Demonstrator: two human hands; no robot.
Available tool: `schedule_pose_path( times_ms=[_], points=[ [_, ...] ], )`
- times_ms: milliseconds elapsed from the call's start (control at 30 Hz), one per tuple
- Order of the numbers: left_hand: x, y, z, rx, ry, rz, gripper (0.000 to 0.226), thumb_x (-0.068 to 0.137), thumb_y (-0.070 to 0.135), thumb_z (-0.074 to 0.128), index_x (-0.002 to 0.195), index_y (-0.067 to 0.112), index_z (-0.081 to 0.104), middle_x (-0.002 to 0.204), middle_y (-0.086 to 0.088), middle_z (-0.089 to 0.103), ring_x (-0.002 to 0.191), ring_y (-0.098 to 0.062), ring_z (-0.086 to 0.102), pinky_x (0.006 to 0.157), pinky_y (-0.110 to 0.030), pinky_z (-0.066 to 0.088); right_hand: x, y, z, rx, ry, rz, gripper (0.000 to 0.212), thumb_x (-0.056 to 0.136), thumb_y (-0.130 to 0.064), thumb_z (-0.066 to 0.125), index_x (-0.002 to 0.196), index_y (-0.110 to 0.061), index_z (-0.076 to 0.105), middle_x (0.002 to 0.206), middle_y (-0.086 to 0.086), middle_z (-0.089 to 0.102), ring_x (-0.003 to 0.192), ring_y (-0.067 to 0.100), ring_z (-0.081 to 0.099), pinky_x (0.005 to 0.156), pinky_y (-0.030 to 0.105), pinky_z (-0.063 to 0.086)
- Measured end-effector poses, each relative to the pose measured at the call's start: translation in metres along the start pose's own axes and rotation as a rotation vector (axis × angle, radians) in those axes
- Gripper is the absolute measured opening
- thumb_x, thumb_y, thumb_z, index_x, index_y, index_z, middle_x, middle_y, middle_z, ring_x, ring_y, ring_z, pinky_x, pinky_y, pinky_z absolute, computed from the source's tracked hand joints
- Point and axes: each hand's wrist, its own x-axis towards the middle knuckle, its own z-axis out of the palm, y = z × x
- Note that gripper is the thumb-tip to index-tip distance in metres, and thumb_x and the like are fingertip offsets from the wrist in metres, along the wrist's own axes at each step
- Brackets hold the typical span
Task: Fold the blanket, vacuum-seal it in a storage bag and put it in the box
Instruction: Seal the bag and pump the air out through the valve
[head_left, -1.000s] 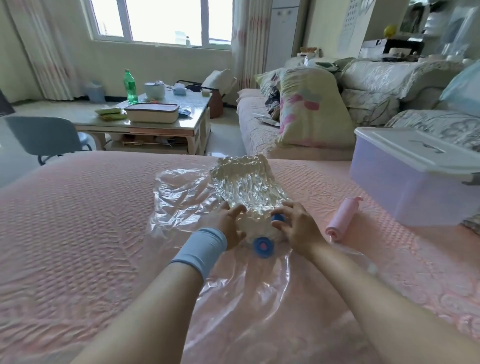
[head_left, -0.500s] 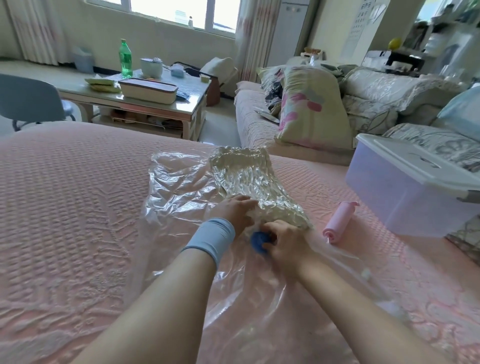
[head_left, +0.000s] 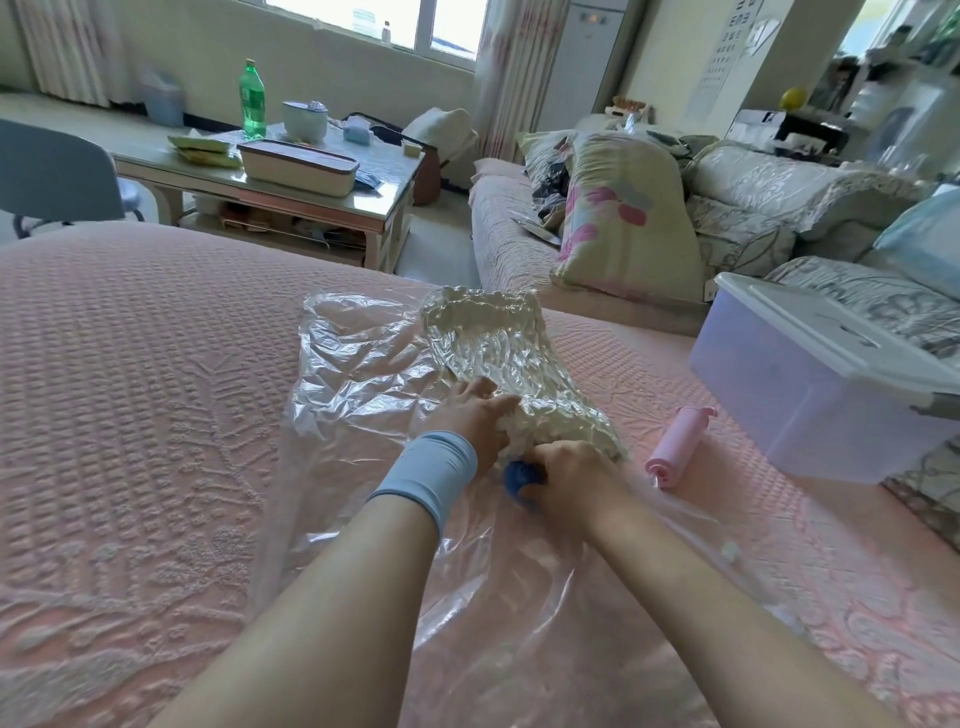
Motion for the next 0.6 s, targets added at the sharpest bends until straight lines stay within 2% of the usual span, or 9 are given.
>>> schedule_pose_path(
  times_ms=[100,267,433,500,600],
  points=[
    [0.000,0.001,-0.002,-0.010,-0.004,0.004,0.056,0.093,0.029,0.054,0.144,0.042,0.035,0.152,0.004,0.025,0.141,-0.022,0.021,0.110,-0.047,0.036,0.003,-0.002,-0.001,0.029,-0.029,0.035,0.028,0.085,-0.034,0.071,0.112,-0.026,0.072,0.108,0.000,0.069,0.102,0.020,0.064,0.092,0.034,0.052],
    [-0.002,0.001,-0.002,-0.010,-0.009,-0.012,0.057,0.094,0.029,0.055,0.144,0.044,0.033,0.152,0.005,0.024,0.142,-0.021,0.020,0.111,-0.048,0.033,0.005,0.001,-0.001,0.096,-0.030,-0.042,0.032,0.078,-0.011,0.074,0.105,-0.027,0.076,0.098,-0.007,0.066,0.090,0.013,0.063,0.083,0.025,0.052],
    [-0.001,0.002,-0.003,-0.036,-0.013,-0.002,0.056,0.093,0.027,0.055,0.144,0.041,0.035,0.150,0.003,0.027,0.139,-0.023,0.023,0.112,-0.043,0.034,0.008,0.008,-0.001,0.132,-0.021,-0.217,0.035,0.074,0.009,0.071,0.099,-0.014,0.080,0.102,0.004,0.072,0.093,0.021,0.067,0.086,0.034,0.054],
    [-0.002,0.003,-0.003,-0.040,-0.017,-0.006,0.057,0.093,0.026,0.055,0.144,0.041,0.035,0.151,0.003,0.026,0.140,-0.022,0.022,0.112,-0.044,0.033,0.010,0.007,-0.002,0.096,-0.032,-0.171,0.035,0.076,0.002,0.072,0.103,-0.018,0.079,0.103,0.002,0.072,0.094,0.019,0.067,0.087,0.033,0.054],
    [-0.002,0.003,-0.004,-0.047,-0.023,-0.017,0.057,0.094,0.024,0.055,0.144,0.042,0.035,0.152,0.004,0.024,0.141,-0.021,0.020,0.112,-0.045,0.033,0.013,0.006,-0.003,-0.031,-0.095,-0.042,0.029,0.080,-0.025,0.075,0.110,-0.025,0.075,0.103,-0.001,0.071,0.097,0.017,0.066,0.088,0.032,0.054]
  ],
)
